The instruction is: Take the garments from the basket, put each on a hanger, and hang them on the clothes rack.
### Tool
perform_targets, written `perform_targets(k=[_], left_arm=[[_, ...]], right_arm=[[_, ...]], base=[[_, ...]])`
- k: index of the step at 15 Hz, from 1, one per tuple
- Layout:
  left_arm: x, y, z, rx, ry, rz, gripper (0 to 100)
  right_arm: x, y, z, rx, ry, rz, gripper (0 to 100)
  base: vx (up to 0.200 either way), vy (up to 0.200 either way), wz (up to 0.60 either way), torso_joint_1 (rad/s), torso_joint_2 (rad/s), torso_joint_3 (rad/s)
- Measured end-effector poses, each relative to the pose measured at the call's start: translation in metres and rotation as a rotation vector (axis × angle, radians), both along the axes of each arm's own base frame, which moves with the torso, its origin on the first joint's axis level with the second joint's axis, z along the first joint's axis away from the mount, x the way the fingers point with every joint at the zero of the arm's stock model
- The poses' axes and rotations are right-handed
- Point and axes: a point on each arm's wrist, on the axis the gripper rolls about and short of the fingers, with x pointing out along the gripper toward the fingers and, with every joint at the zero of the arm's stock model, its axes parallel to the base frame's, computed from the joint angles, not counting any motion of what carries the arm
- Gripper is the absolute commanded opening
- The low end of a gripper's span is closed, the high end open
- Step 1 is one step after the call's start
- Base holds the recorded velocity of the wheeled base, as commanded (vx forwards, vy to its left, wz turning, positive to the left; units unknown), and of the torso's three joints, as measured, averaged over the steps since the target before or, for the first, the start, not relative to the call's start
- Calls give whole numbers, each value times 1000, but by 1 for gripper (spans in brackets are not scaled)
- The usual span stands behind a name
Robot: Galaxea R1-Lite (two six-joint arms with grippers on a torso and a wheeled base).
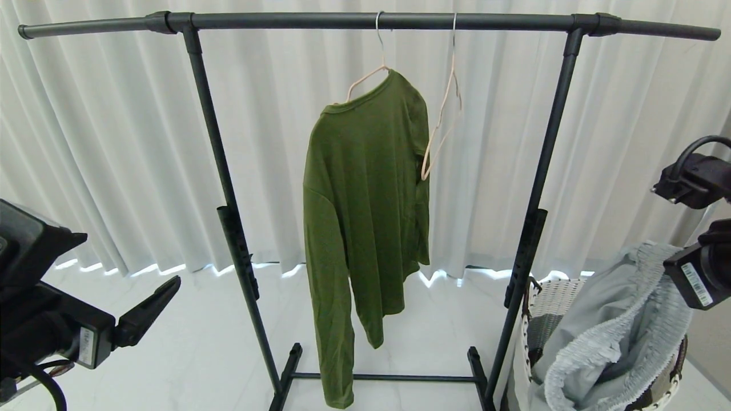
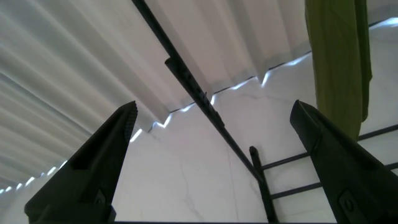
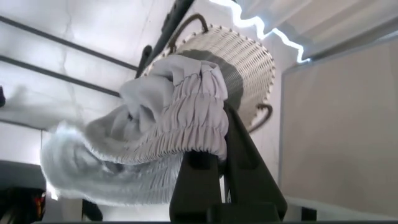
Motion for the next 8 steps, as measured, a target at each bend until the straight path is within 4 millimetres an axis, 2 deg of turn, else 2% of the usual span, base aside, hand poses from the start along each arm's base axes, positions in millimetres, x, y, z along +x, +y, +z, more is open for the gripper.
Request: perform_targets(k=[4, 8], left_arm=[[0, 0, 3, -5, -12, -1, 100], [0, -6, 6, -12, -23, -45, 100]], right_arm=[[-6, -3, 5, -2, -23, 10, 0], [-7, 0, 8, 35, -46, 60, 0]], base=[[-200, 0, 0, 1, 4, 5], [0, 0, 0, 0, 0, 0]])
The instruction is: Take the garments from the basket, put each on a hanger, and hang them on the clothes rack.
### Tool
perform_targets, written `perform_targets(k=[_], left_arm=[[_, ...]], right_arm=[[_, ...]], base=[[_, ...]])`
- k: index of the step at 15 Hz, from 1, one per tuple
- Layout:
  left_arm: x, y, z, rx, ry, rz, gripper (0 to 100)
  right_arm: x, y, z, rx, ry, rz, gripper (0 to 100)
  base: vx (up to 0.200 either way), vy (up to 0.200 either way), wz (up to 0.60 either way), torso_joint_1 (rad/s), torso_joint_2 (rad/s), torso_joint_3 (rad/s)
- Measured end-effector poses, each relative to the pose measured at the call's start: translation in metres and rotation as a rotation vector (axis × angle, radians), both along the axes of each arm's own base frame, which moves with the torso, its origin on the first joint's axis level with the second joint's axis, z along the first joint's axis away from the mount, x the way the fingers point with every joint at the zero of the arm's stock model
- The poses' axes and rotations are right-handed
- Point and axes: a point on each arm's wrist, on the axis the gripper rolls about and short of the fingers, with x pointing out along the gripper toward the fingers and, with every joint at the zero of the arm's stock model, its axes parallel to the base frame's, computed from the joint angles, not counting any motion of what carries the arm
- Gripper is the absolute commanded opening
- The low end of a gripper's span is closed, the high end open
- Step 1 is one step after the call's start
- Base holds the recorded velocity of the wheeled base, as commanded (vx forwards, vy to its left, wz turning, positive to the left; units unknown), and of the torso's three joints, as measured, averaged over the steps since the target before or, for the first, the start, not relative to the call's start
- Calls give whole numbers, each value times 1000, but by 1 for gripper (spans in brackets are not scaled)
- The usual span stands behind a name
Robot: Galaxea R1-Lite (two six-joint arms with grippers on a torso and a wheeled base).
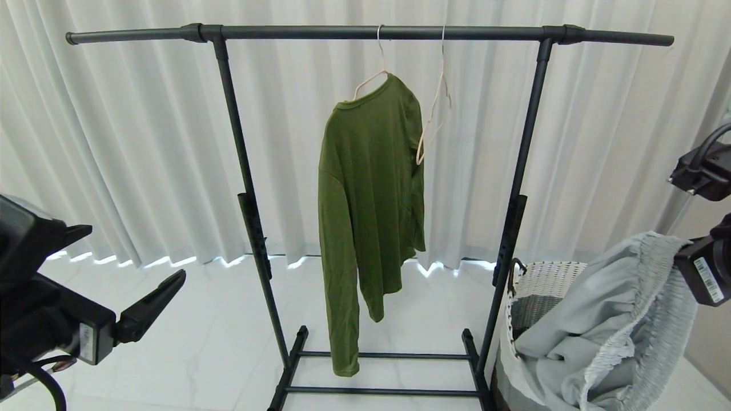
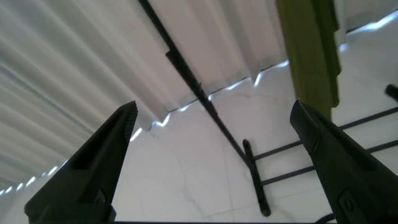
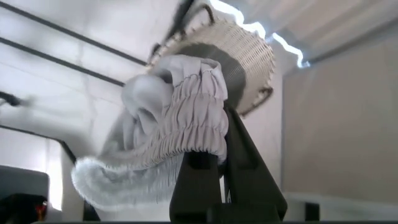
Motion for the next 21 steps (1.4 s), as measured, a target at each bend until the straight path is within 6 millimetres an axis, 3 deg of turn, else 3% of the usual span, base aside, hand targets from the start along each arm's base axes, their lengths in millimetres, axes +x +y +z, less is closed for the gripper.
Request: perform_targets(k=[7, 12, 17, 21], left_arm=[[7, -27, -4, -21, 60, -155, 100], [23, -69, 10, -238, 143, -264, 100], [24, -146, 1, -390, 343, -436, 100], [8, -200, -25, -346, 480, -573, 100]], right_arm=[[-6, 6, 8, 75, -22, 439, 0], [1, 10, 18, 110, -68, 452, 0], [3, 25, 47, 263, -118, 449, 0], [-9, 50, 54, 364, -126, 562, 0]], base=[[0, 0, 0, 0, 0, 0], [0, 0, 0, 0, 0, 0], [0, 0, 0, 0, 0, 0], [0, 0, 0, 0, 0, 0]])
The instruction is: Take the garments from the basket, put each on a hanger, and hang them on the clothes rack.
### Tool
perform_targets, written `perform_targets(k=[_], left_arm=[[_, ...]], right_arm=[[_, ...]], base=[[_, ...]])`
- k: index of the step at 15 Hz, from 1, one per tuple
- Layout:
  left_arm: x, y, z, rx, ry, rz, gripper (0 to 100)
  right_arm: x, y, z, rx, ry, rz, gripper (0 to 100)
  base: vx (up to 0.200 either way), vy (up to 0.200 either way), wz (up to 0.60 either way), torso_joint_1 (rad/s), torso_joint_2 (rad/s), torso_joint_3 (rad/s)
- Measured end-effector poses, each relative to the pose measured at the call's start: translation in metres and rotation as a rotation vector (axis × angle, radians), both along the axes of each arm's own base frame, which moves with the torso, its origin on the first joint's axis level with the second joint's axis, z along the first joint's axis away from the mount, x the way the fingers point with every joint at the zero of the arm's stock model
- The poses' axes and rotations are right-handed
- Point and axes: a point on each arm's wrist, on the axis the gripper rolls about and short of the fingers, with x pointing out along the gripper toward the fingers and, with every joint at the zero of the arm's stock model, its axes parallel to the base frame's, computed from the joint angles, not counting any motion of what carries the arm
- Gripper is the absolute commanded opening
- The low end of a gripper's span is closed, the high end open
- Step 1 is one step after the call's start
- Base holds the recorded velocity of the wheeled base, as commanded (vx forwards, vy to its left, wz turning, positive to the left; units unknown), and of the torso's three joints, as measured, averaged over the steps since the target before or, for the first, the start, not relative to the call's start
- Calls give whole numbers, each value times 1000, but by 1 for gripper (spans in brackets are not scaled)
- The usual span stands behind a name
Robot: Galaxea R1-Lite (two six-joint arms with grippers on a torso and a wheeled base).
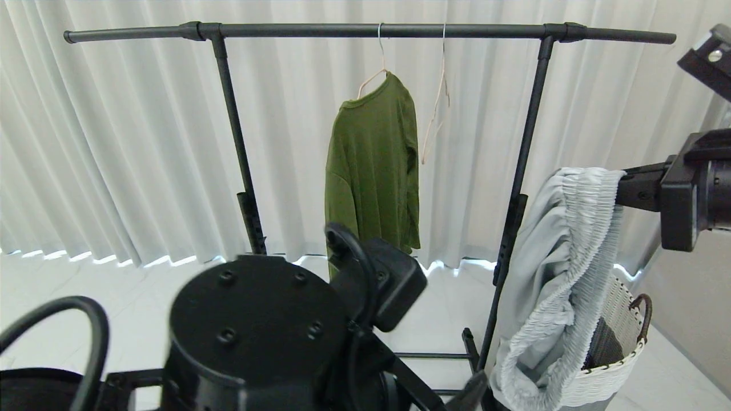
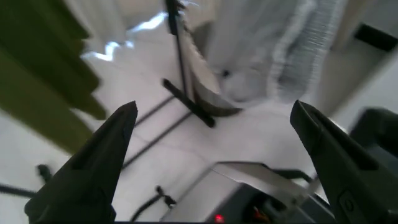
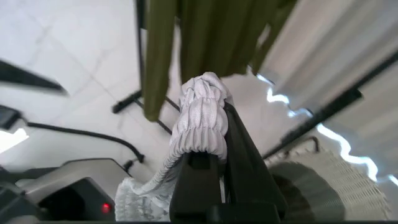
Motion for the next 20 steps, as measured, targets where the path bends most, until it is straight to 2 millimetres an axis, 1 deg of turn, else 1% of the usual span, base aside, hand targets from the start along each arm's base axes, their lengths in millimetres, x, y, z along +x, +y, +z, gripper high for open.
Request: perform_targets(k=[2, 4, 8, 10, 13, 17, 18, 20], left_arm=[[-4, -21, -6, -43, 12, -67, 100], [-1, -33, -16, -60, 42, -89, 100], [20, -39, -41, -59, 160, 16, 100], [28, -45, -52, -52, 198, 51, 100], [36, -57, -76, -24, 263, 102, 100], [43, -66, -98, -23, 332, 196, 100], [43, -65, -103, -15, 337, 209, 0], [41, -60, -111, 18, 334, 241, 0]], right_arm=[[-3, 9, 0, 5, -2, 43, 0], [-4, 13, -3, 1, 5, 62, 0], [-5, 14, -6, -6, 14, 71, 0], [-5, 14, -6, -7, 12, 71, 0], [-6, 14, -5, -4, 10, 71, 0], [-9, 12, -3, 0, 2, 73, 0], [-9, 11, -3, 0, 0, 69, 0], [-11, 10, -3, 1, -2, 63, 0]], base=[[0, 0, 0, 0, 0, 0], [0, 0, 0, 0, 0, 0], [0, 0, 0, 0, 0, 0], [0, 0, 0, 0, 0, 0], [0, 0, 0, 0, 0, 0], [0, 0, 0, 0, 0, 0], [0, 0, 0, 0, 0, 0], [0, 0, 0, 0, 0, 0]])
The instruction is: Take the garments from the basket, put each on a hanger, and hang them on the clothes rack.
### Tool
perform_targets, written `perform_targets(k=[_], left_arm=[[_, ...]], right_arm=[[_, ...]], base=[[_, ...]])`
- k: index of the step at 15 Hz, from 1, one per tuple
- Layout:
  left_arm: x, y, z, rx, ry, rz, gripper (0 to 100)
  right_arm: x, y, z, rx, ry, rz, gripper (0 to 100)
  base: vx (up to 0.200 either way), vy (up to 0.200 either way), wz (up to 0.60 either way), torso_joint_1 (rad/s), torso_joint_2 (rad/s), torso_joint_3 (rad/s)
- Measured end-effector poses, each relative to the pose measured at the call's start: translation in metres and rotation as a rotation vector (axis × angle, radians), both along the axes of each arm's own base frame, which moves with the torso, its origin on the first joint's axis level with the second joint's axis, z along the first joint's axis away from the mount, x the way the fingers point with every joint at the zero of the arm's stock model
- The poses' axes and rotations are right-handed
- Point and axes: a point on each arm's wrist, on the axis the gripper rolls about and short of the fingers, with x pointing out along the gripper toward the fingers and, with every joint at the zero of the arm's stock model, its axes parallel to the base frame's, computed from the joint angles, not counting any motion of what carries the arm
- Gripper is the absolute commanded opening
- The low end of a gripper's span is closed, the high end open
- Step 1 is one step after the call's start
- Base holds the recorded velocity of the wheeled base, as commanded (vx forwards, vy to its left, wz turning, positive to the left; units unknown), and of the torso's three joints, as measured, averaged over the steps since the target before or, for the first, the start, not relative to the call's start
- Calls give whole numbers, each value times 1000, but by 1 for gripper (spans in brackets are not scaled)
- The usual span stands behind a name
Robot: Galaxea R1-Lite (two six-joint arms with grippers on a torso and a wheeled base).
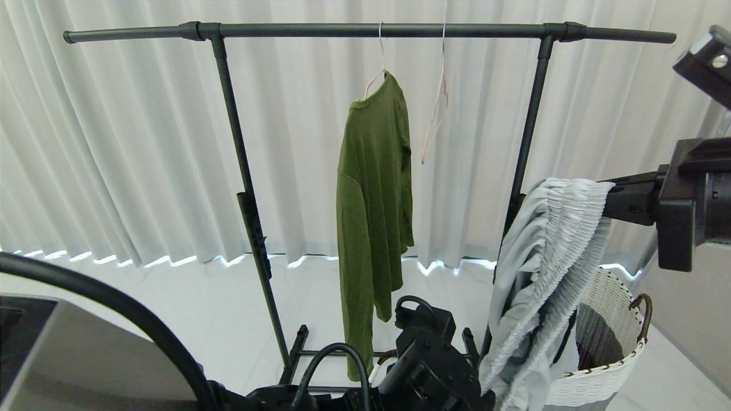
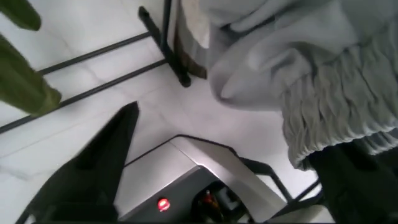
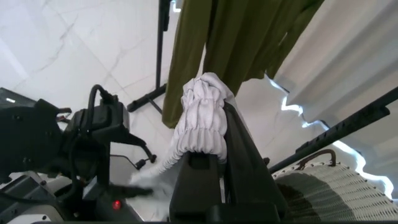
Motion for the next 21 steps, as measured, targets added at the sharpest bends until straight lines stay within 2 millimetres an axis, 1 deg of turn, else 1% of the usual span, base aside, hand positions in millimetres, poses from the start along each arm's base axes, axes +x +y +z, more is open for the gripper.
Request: perform_targets(k=[2, 3, 5, 7, 9, 10, 12, 14, 15, 16, 17, 19, 21], left_arm=[[-6, 13, -6, 57, -14, 33, 0], [-10, 19, -6, 79, -32, 35, 0], [-22, 37, 5, 125, -92, 23, 0], [-31, 63, 29, 169, -169, 12, 0], [-30, 98, 64, 242, -226, 47, 0], [-26, 111, 89, 233, -262, 91, 0], [-16, 127, 159, 118, -395, 225, 0], [-13, 138, 216, 39, -525, 340, 0], [-14, 144, 240, 43, -598, 373, 0], [-16, 147, 253, 58, -644, 383, 0], [-18, 148, 261, 68, -675, 372, 0], [-25, 145, 274, 48, -715, 340, 0], [-28, 140, 284, 21, -738, 323, 0]], right_arm=[[0, -2, 0, -10, -7, -42, 0], [1, -3, -2, -22, -9, -71, 0], [0, -5, -9, -39, -1, -93, 0], [-3, -8, -14, -53, 6, -97, 0], [-5, -10, -13, -51, -5, -93, 0], [-6, -10, -11, -45, -12, -90, 0], [-9, -9, 1, -5, -53, -80, 0], [-10, -9, 10, 21, -80, -80, 0], [-11, -10, 15, 30, -90, -82, 0], [-11, -11, 17, 33, -93, -82, 0], [-13, -12, 18, 19, -83, -80, 0], [-18, -14, 21, -14, -57, -69, 0], [-24, -15, 33, -29, -43, -41, 0]], base=[[0, 0, 0, 0, 0, 0], [0, 0, 0, 0, 0, 0], [0, 0, 0, 0, 0, 0], [0, 0, 0, 0, 0, 0], [0, 0, 0, 0, 0, 0], [0, 0, 0, 0, 0, 0], [0, 0, 0, 0, 0, 0], [0, 0, 0, 0, 0, 0], [0, 0, 0, 0, 0, 0], [0, 0, 0, 0, 0, 0], [0, 0, 0, 0, 0, 0], [0, 0, 0, 0, 0, 0], [0, 0, 0, 0, 0, 0]])
